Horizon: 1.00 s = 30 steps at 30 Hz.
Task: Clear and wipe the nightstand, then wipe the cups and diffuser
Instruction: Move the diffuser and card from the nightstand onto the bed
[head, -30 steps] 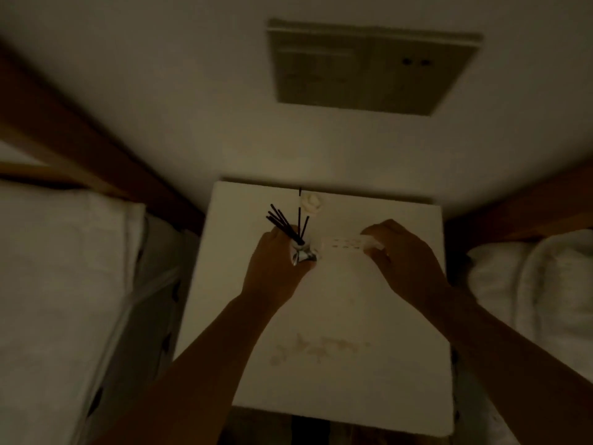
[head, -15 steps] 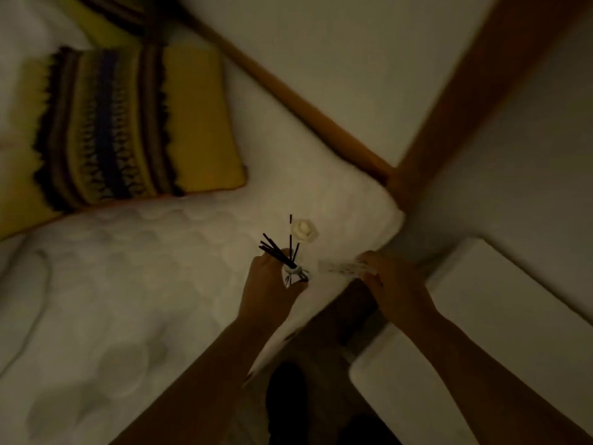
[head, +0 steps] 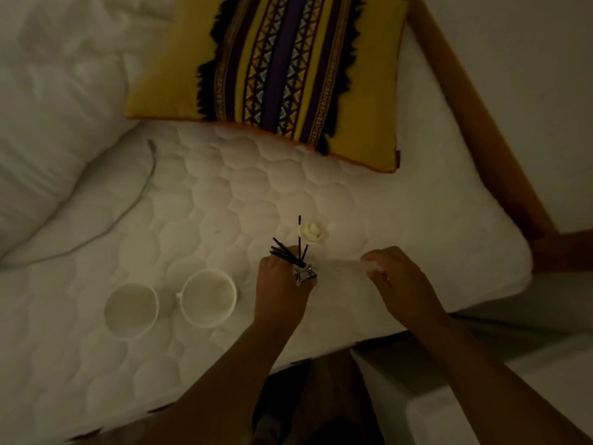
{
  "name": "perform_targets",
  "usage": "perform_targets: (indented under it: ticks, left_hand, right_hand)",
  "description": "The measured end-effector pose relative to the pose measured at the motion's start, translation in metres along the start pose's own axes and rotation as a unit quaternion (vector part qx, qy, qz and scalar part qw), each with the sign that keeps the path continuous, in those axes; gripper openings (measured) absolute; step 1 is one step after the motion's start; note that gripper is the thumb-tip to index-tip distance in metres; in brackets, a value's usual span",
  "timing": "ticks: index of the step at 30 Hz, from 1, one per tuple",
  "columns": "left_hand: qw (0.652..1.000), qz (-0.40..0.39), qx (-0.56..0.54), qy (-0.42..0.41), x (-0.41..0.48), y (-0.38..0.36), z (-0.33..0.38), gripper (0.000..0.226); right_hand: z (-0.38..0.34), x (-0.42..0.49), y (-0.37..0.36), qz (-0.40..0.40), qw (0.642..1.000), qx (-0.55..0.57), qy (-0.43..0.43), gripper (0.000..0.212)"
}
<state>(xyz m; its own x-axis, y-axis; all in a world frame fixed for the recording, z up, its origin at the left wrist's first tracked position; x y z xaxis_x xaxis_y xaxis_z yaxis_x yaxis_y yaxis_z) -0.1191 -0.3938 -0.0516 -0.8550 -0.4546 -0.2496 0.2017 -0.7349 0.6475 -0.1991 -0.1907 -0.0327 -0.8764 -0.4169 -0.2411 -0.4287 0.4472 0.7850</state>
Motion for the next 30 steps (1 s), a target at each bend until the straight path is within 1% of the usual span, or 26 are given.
perform_targets:
  ticks: [2,5,8,10,11,13,14,16,18,20,25,30]
  left_hand:
    - [1.000,-0.001,0.010,0.004,-0.003,-0.005,-0.009,0.037]
    - [1.000,-0.002,0.026,-0.011,-0.004,-0.006,-0.010,0.038]
    - [1.000,0.006,-0.017,-0.005,-0.009,0.000,-0.007,0.035]
    - [0.999,0.019,-0.025,0.022,-0.018,0.007,-0.007,0.042]
    - [0.998,0.014,-0.023,0.048,-0.026,0.011,-0.007,0.048]
    - [0.995,-0.015,-0.018,0.093,-0.045,0.019,-0.005,0.059]
    - [0.994,-0.030,-0.018,0.101,-0.056,0.026,0.002,0.059]
    - [0.995,-0.039,-0.014,0.089,-0.075,0.040,0.016,0.050]
    - [0.998,-0.030,-0.028,0.054,-0.096,0.064,0.040,0.035]
    - [0.999,-0.009,-0.044,0.015,-0.120,0.097,0.069,0.025]
    - [0.998,0.041,-0.027,-0.034,-0.181,0.161,0.117,0.020]
    - [0.995,0.070,0.033,-0.058,-0.247,0.239,0.125,0.023]
  right_hand:
    - [0.005,-0.003,-0.004,-0.009,1.000,-0.007,-0.008,0.029]
    - [0.004,-0.004,-0.002,0.003,1.000,0.009,-0.019,0.032]
    - [0.000,-0.014,0.008,0.023,0.998,0.024,-0.050,0.045]
    - [-0.004,-0.021,0.018,0.047,0.995,0.038,-0.082,0.052]
    - [-0.009,-0.026,0.025,0.056,0.993,0.048,-0.091,0.052]
    - [-0.022,-0.039,0.038,0.067,0.991,0.059,-0.095,0.050]
    - [-0.031,-0.048,0.047,0.062,0.992,0.060,-0.094,0.046]
    - [-0.051,-0.060,0.058,0.031,0.995,0.064,-0.077,0.035]
    - [-0.074,-0.079,0.072,-0.001,0.996,0.070,-0.059,0.025]
    - [-0.105,-0.101,0.092,-0.012,0.998,0.057,-0.023,0.022]
    - [-0.174,-0.155,0.134,-0.025,0.998,-0.010,0.053,0.021]
    - [-0.261,-0.204,0.147,-0.045,0.987,-0.069,0.137,0.018]
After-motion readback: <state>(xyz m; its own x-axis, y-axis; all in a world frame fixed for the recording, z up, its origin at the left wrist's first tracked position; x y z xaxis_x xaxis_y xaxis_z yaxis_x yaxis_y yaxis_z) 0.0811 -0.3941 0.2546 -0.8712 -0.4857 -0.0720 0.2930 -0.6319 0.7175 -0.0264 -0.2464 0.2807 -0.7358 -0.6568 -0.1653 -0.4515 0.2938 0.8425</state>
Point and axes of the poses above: each hand's wrist, its own x-axis towards the middle knuckle, its own y-axis out of the back of the hand, z = x × y, the point moved 6 cm from there along x, towards the middle knuckle, and after that the axes turned 3 degrees about z, right-handed, at the moved point
